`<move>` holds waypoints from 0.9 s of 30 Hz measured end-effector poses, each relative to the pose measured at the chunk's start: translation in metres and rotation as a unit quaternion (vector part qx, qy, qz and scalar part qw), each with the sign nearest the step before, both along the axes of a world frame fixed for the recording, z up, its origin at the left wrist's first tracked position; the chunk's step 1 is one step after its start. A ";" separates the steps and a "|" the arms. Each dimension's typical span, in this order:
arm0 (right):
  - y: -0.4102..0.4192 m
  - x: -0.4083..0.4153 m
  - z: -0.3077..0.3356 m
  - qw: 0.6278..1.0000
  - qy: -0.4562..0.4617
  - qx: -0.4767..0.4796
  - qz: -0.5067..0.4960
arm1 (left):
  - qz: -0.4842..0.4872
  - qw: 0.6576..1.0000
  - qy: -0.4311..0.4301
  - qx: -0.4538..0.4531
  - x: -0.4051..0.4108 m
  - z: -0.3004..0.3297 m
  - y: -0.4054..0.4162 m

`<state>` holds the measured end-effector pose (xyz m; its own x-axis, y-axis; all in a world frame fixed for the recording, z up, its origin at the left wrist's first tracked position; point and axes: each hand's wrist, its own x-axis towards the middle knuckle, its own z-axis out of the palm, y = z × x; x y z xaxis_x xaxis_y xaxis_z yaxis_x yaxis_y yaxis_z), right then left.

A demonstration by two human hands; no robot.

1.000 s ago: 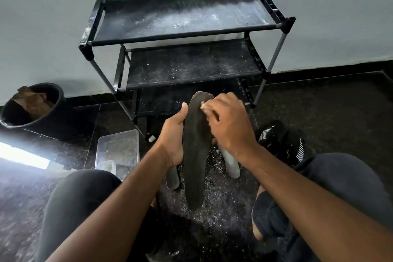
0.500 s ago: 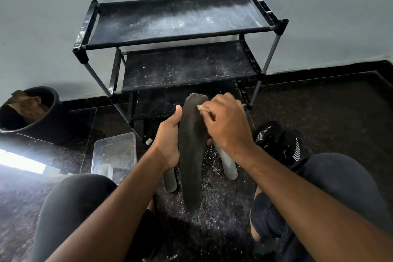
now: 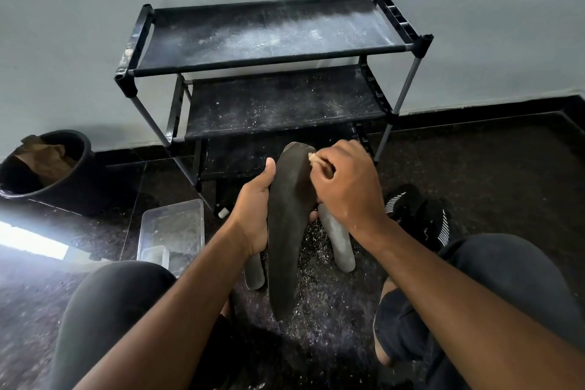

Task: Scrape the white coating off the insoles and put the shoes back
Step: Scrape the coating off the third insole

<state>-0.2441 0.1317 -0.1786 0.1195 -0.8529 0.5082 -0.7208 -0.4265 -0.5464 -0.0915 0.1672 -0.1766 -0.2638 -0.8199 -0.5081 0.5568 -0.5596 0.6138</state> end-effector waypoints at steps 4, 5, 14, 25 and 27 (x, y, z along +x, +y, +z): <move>0.000 0.000 -0.001 1.000 0.012 0.006 -0.015 | -0.016 1.000 -0.019 -0.003 -0.003 -0.001 0.002; -0.003 -0.001 0.000 1.000 -0.002 0.006 -0.020 | -0.024 0.999 -0.024 -0.006 -0.005 -0.001 0.002; -0.005 -0.002 0.000 0.999 -0.004 0.006 -0.031 | -0.040 0.999 -0.013 -0.017 -0.005 -0.003 0.002; 0.002 0.008 -0.002 0.997 0.047 -0.034 0.041 | -0.044 0.996 -0.079 -0.015 -0.009 -0.006 0.005; -0.005 0.002 -0.003 1.000 0.027 -0.012 -0.009 | -0.048 0.996 -0.073 -0.019 -0.008 -0.007 0.005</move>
